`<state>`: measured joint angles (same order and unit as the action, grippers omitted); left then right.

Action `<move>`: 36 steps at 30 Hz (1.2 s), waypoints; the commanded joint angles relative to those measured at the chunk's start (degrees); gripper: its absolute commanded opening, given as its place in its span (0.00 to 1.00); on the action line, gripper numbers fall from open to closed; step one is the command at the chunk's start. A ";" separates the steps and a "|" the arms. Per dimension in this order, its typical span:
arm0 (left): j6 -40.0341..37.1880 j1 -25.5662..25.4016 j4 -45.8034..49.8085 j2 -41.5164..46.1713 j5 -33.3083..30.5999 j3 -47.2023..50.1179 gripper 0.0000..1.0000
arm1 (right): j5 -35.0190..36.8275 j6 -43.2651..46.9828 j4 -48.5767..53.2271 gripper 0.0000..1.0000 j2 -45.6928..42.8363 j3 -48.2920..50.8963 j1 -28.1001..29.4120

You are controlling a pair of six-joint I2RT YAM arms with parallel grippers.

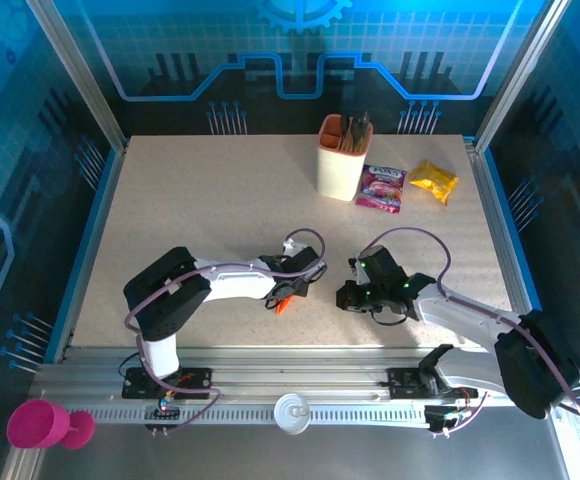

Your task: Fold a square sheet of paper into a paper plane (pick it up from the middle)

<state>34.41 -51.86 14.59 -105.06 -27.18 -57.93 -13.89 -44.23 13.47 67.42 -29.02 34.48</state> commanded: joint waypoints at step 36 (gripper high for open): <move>-7.79 2.86 15.03 23.36 -2.76 -11.49 0.81 | 2.01 4.68 14.86 0.44 -10.54 -7.72 -6.48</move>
<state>28.71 -50.41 24.36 -87.42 -27.46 -67.85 -13.50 -41.98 21.71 60.12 -32.88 30.59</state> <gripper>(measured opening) 0.774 0.353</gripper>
